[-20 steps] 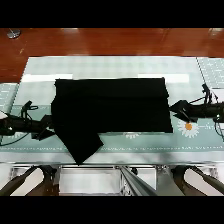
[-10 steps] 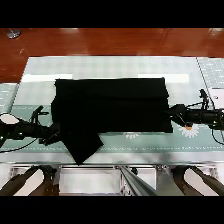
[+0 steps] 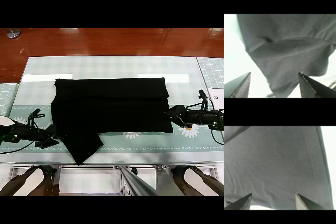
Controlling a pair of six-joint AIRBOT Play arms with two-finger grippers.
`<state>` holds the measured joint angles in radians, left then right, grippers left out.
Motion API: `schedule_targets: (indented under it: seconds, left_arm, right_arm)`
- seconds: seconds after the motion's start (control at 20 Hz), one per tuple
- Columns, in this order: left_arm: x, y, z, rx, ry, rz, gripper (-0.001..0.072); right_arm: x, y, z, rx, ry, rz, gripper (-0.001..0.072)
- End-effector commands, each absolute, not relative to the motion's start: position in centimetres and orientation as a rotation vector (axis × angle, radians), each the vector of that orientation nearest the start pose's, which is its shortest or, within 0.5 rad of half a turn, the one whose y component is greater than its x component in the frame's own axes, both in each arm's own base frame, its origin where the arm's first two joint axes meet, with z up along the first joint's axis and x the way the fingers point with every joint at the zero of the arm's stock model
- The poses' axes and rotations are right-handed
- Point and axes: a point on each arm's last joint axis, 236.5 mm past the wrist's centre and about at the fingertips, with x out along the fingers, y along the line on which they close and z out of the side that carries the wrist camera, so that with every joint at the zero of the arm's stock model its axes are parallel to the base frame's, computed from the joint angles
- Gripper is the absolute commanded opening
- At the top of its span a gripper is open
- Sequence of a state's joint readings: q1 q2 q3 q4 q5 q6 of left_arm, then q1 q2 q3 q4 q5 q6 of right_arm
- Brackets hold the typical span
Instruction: Fold the shirts.
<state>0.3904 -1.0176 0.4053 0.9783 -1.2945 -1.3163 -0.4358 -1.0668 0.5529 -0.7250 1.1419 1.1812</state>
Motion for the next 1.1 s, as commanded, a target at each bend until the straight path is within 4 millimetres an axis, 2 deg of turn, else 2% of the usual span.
schedule_targets:
  seconds: [0.0, 0.2, 0.25, 0.3, 0.35, 0.45, 0.55, 0.65, 0.7, 0.85, 0.95, 1.05]
  left_arm:
    - [17.9, -7.5, -10.3, -0.855, 1.588, -0.171, 0.0703]
    - [18.7, -11.0, -10.7, -0.921, 1.501, -0.264, 0.0701]
    - [18.6, -11.2, -10.7, -0.904, 1.504, -0.273, 0.0653]
    - [18.6, -11.2, -10.7, -0.903, 1.504, -0.275, 0.0273]
    - [18.8, -11.2, -10.6, -0.896, 1.494, -0.28, 0.0028]
    - [19.2, -11.1, -10.3, -0.882, 1.483, -0.293, 0.0018]
    - [19.6, -11.0, -10.1, -0.877, 1.473, -0.295, 0.0017]
    - [19.5, -11.0, -10.1, -0.871, 1.472, -0.301, 0.0018]
    - [19.6, -11.0, -10.1, -0.871, 1.472, -0.3, 0.0018]
    - [19.6, -11.0, -10.1, -0.872, 1.472, -0.3, 0.0017]
    - [19.5, -11.0, -10.1, -0.873, 1.473, -0.299, 0.0018]
    - [19.5, -11.0, -10.1, -0.873, 1.474, -0.299, 0.0018]
  right_arm:
    - [28.3, 4.6, -4.7, 0.874, 1.243, 0.22, 0.0617]
    - [28.4, 4.4, -4.7, 0.881, 1.239, 0.206, 0.0617]
    - [28.6, 3.9, -4.8, 0.88, 1.23, 0.189, 0.0617]
    - [28.6, 3.1, -5.0, 0.886, 1.228, 0.157, 0.0617]
    - [28.3, 2.2, -5.5, 0.895, 1.238, 0.111, 0.0617]
    - [26.3, 0.5, -6.9, 0.866, 1.319, 0.031, 0.0617]
    - [23.1, -0.6, -8.3, 0.799, 1.456, -0.038, 0.0617]
    - [20.6, -0.9, -8.9, 0.758, 1.562, -0.066, 0.0618]
    - [20.0, -0.8, -8.8, 0.757, 1.588, -0.067, 0.0617]
    - [20.1, 0.1, -9.1, 0.747, 1.61, -0.049, 0.0617]
    - [20.4, 1.1, -10.1, 0.716, 1.641, -0.021, 0.0617]
    - [22.7, 2.1, -10.5, 0.77, 1.58, -0.009, 0.0617]
